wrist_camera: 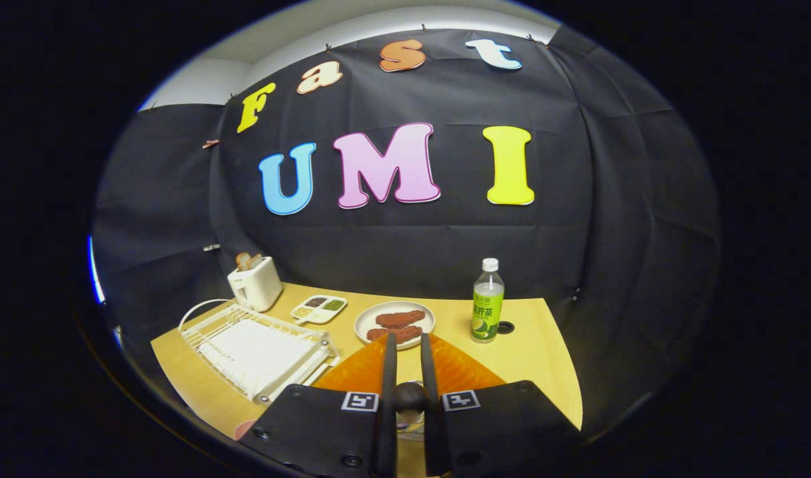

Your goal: Take the plate from the dish rack, then take the spoon from the basket and place it into the plate.

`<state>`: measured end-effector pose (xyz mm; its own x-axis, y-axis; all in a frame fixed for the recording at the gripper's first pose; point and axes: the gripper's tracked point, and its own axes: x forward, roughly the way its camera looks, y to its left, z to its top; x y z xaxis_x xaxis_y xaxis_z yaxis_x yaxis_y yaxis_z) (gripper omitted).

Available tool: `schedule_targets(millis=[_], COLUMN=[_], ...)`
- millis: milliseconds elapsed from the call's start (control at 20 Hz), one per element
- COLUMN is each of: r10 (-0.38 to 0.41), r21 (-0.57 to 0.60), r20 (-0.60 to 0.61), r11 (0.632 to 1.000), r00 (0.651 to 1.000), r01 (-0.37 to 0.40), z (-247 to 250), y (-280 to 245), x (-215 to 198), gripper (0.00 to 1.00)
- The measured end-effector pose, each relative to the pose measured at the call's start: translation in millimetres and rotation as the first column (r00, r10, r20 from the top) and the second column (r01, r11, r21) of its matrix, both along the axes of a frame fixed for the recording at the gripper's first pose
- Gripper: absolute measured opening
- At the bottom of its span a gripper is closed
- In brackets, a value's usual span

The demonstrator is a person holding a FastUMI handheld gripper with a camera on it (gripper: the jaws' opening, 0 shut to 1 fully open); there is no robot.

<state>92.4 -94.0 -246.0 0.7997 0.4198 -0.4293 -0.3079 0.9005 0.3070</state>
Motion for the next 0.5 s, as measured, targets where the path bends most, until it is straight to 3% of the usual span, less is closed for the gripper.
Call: schedule_targets(millis=[250,500], r10=[0.156,0.342], r21=[0.084,0.141], r20=[-0.03,-0.076], r11=[0.985,0.934], r00=[0.987,0.937], r01=[-0.153,-0.329], z=[16.8,6.8], y=[63.2,139.9], x=[-60.0,-120.5], gripper=[0.2,0.2])
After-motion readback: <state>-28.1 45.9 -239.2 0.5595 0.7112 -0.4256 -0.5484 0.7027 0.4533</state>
